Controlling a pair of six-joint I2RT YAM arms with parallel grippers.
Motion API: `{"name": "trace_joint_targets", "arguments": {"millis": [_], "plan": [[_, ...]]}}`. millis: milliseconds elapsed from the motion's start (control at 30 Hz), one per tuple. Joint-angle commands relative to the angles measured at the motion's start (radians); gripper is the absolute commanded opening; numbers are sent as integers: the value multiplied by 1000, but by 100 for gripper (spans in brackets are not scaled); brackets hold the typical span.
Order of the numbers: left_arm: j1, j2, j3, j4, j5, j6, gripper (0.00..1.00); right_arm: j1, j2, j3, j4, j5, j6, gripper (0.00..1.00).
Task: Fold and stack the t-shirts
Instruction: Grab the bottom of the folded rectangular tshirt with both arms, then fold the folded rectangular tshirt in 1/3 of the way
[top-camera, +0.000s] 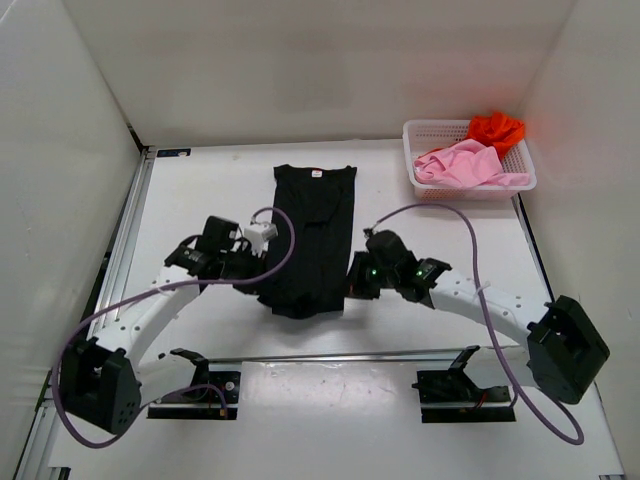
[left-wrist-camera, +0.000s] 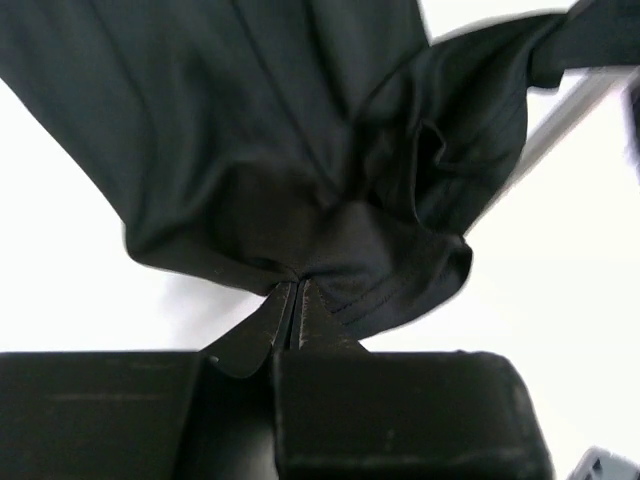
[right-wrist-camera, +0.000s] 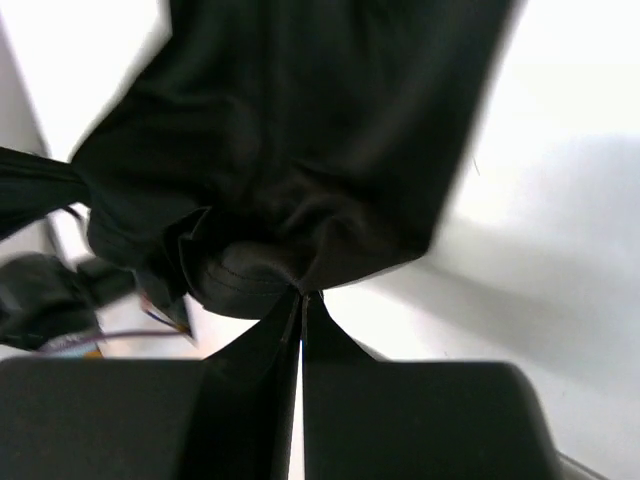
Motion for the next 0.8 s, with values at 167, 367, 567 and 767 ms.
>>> {"name": "trace_joint_targets", "arguments": {"millis": [167, 367, 567, 767], "plan": [[151, 251, 317, -13, 20, 11, 10, -190, 159, 321, -147, -69, -242, 0], [181, 510, 518, -13, 65, 11, 10, -272, 374, 533, -190, -122, -315, 0], [190, 730, 703, -13, 103, 11, 10, -330, 492, 650, -212, -142, -325, 0], [210, 866, 830, -13, 103, 11, 10, -375, 574, 681, -212, -142, -325, 0]]}}
